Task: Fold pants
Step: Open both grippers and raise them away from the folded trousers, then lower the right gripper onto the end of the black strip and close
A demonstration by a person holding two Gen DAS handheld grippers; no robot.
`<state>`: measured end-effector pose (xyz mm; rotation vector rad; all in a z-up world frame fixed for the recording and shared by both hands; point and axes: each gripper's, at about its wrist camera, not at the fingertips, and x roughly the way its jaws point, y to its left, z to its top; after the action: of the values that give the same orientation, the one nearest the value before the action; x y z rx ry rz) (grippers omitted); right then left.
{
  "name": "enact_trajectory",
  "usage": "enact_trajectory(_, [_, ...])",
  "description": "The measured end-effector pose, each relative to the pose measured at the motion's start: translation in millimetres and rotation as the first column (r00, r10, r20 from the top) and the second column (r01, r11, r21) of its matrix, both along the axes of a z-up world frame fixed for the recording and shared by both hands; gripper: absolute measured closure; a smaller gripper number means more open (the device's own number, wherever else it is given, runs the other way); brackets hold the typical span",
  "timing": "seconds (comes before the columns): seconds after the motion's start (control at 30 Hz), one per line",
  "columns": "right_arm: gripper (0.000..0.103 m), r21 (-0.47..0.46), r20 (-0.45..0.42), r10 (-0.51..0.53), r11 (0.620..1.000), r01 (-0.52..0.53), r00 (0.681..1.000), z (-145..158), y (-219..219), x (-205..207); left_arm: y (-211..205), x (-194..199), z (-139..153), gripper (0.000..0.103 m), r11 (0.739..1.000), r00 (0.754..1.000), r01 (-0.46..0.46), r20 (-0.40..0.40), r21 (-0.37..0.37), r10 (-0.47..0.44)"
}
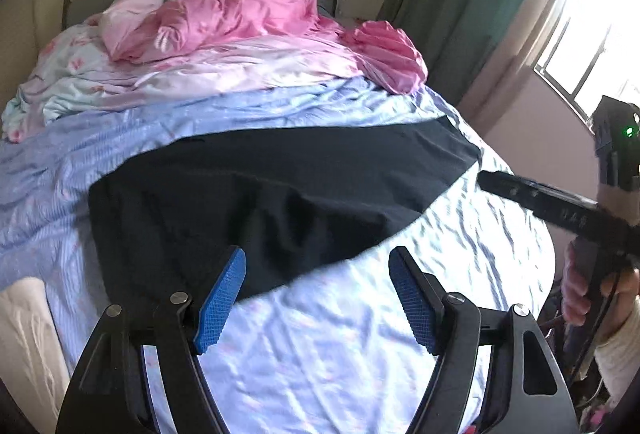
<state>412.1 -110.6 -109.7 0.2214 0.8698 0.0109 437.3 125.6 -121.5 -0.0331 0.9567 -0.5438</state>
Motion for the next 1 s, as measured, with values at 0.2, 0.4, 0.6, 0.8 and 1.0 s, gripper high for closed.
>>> enact_trajectory(0.2, [0.053,0.029,-0.004,-0.080,0.996,0.080,0.997,17,-79,-35,-55,-34,9,0.030,0.998,0.997,-0.062,-0.052,-0.013,0.061])
enact_trajectory(0.4, [0.053,0.053,0.035,-0.065,0.997,0.063,0.997,16,-163,-44,-132,-59,8,0.030,0.984,0.984,-0.169,-0.041,0.057,0.171])
enact_trajectory(0.6, [0.053,0.109,0.050,0.018,0.994,-0.023,0.999,10,-255,-30,-226,-71,17,0.030,0.942,0.944,-0.329,0.002,0.071,0.330])
enact_trajectory(0.8, [0.052,0.121,0.011,0.033,0.992,-0.034,0.999,-13,-352,-2,-308,-50,0,0.028,0.896,0.894,-0.444,-0.061,0.008,0.444])
enact_trajectory(1.0, [0.053,0.060,0.021,0.040,0.997,-0.041,0.999,-38,-428,49,-399,5,-26,0.028,0.931,0.931,-0.362,-0.038,0.047,0.364])
